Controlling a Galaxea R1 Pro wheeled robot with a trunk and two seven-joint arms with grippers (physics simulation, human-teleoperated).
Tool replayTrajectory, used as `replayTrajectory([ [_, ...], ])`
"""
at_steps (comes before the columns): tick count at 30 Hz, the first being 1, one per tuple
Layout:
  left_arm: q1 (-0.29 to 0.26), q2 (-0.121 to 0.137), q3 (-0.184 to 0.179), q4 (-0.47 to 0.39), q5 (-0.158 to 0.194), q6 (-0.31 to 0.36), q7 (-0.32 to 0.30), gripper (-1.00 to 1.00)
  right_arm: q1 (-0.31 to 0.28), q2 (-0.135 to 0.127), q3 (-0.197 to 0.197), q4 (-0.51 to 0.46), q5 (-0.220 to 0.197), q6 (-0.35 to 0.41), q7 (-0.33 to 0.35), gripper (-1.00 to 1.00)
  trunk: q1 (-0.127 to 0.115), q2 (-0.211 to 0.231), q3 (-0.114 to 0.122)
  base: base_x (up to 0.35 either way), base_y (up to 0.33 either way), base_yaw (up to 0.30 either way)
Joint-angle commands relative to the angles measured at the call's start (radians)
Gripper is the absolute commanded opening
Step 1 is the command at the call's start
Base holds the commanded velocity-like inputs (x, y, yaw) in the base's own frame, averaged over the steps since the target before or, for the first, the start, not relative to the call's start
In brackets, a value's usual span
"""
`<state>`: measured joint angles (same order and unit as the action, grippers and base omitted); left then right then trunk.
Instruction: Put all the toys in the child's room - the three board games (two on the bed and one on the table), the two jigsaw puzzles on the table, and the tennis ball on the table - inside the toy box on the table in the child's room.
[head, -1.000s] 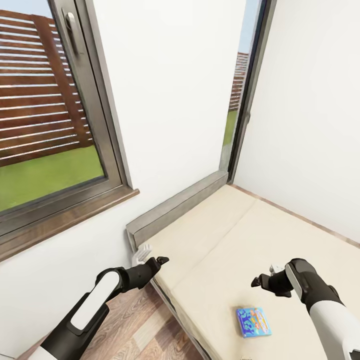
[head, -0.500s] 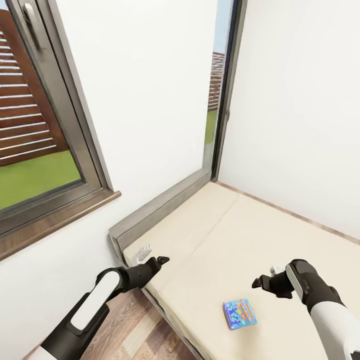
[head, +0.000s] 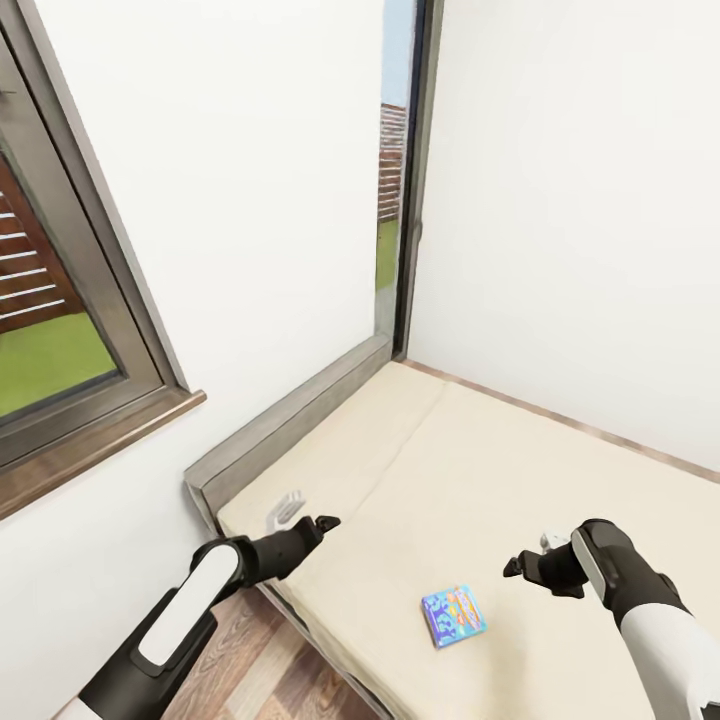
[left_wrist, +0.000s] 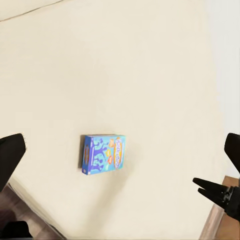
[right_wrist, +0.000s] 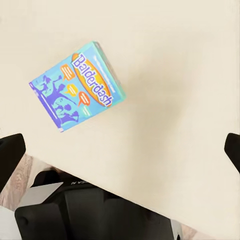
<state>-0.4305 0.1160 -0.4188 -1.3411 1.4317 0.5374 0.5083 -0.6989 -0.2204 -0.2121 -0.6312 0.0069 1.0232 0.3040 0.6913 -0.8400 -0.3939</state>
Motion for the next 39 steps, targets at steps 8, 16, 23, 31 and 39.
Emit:
replayTrajectory([
  [8,0.002,0.002,-0.002,-0.002,0.010,-0.001,0.009,1.00,-0.001,0.000,-0.003,-0.001,0.001,0.005,0.003,1.00,0.000,-0.001,-0.001,0.000,0.000,-0.014],
  [16,0.009,0.003,-0.002,-0.002,0.004,-0.001,0.010,1.00,-0.001,0.001,-0.003,-0.001,0.001,0.005,0.003,1.00,0.000,-0.001,-0.001,0.000,0.000,-0.004],
  [23,0.027,0.003,-0.003,-0.001,-0.002,-0.002,0.011,1.00,-0.001,0.001,-0.002,-0.001,0.001,0.005,0.002,1.00,0.000,-0.001,-0.001,0.000,0.000,0.000],
  [31,0.045,0.003,-0.003,-0.002,-0.006,-0.003,0.012,1.00,-0.001,0.001,-0.001,-0.001,0.001,0.005,0.002,1.00,0.000,-0.001,-0.001,0.000,-0.035,0.000],
  [39,0.049,0.002,0.000,-0.003,-0.006,-0.008,0.013,1.00,-0.001,0.002,-0.001,-0.001,0.001,0.005,0.002,1.00,0.000,-0.001,-0.001,0.000,-0.096,0.001],
])
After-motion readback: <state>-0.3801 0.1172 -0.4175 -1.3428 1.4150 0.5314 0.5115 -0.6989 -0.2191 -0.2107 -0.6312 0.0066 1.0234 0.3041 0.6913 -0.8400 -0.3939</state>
